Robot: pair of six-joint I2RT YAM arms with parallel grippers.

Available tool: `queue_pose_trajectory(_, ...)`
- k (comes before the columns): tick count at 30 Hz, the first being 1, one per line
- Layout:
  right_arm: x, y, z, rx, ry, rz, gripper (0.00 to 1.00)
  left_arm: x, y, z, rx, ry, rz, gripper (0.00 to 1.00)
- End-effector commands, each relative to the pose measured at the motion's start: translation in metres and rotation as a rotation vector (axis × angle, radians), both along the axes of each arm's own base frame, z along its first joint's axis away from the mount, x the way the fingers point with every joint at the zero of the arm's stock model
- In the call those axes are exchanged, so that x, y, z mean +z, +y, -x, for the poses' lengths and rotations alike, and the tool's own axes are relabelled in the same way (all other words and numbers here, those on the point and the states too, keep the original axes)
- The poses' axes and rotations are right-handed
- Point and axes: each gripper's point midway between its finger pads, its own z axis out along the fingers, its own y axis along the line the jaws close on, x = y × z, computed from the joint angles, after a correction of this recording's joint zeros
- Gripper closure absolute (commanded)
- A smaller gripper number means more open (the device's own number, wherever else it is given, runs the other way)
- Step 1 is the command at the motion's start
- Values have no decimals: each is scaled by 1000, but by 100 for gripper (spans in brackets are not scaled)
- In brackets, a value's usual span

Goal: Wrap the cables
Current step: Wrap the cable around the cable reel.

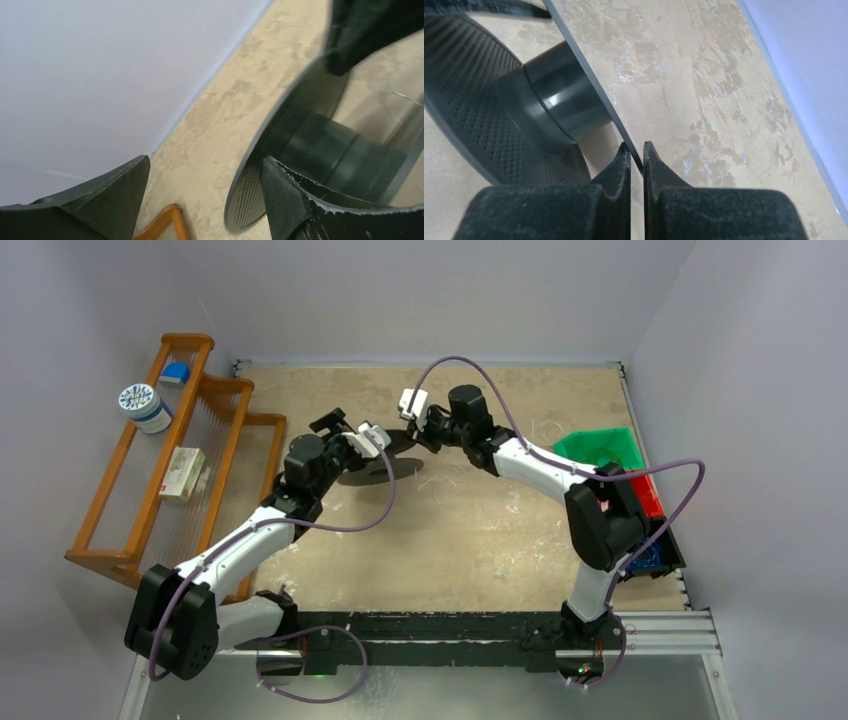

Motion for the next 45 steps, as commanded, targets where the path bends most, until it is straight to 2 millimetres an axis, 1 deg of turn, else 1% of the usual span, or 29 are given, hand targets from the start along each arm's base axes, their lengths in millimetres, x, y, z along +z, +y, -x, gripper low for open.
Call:
queue_pose_trajectory(1, 38, -12, -24, -198, -11, -118, 100, 53, 26, -12, 193, -151, 175, 22)
queue_pose_trajectory(3, 35, -10, -22, -189, 1, -120, 100, 61, 34, -13, 240, -184, 206, 21)
queue_pose_trajectory(5, 33, -9, -18, -162, 4, -117, 100, 67, 38, -14, 262, -200, 227, 21)
queue_pose_trajectory(7, 32, -9, -19, -167, -4, -117, 100, 75, 42, -13, 278, -236, 250, 21)
queue_pose_trajectory(11, 30, -14, -27, -254, 45, -142, 100, 77, 55, -19, 392, -201, 320, 21)
queue_pose_trajectory(12, 31, -15, -28, -268, 56, -151, 100, 75, 59, -21, 426, -186, 330, 21)
queue_pose_trajectory(14, 31, -16, -31, -318, 93, -184, 100, 71, 58, -22, 432, -152, 351, 22)
queue_pose_trajectory(16, 28, -18, -35, -379, 148, -220, 100, 65, 51, -22, 408, -115, 387, 22)
queue_pose_trajectory(18, 21, -20, -41, -444, 191, -241, 100, 59, 40, -21, 364, -62, 426, 23)
queue_pose_trajectory(21, 10, -17, -36, -485, 291, -287, 100, 49, 20, -21, 292, 30, 467, 24)
queue_pose_trajectory(23, 6, -16, -33, -498, 330, -309, 100, 42, 9, -21, 248, 88, 479, 24)
queue_pose_trajectory(25, 6, -14, -27, -491, 358, -331, 100, 32, -3, -18, 195, 150, 475, 25)
queue_pose_trajectory(27, 9, -11, -22, -470, 369, -348, 100, 21, -16, -12, 123, 198, 463, 32)
queue_pose_trajectory(29, 8, -7, -18, -444, 371, -352, 100, 8, -28, -4, 46, 240, 432, 36)
queue_pose_trajectory(31, 6, -4, -15, -425, 370, -344, 100, -4, -33, 2, 5, 252, 422, 36)
queue_pose_trajectory(33, 4, 0, -11, -398, 357, -333, 100, -10, -32, 4, 3, 247, 443, 34)
queue_pose_trajectory(35, 5, 4, -7, -384, 337, -324, 100, -10, -32, 4, -1, 253, 483, 30)
queue_pose_trajectory(36, 5, 4, -6, -389, 325, -319, 100, -7, -33, 4, -5, 259, 509, 29)
queue_pose_trajectory(38, 11, 3, -5, -419, 289, -331, 100, 2, -34, 2, -15, 268, 564, 27)
queue_pose_trajectory(42, 28, 0, -2, -468, 223, -369, 100, 16, -40, -3, -14, 310, 683, 27)
queue_pose_trajectory(44, 31, 1, -2, -493, 203, -367, 100, 22, -45, -5, -10, 344, 747, 27)
queue_pose_trajectory(45, 32, 2, -1, -503, 200, -368, 100, 22, -48, -6, -12, 367, 765, 28)
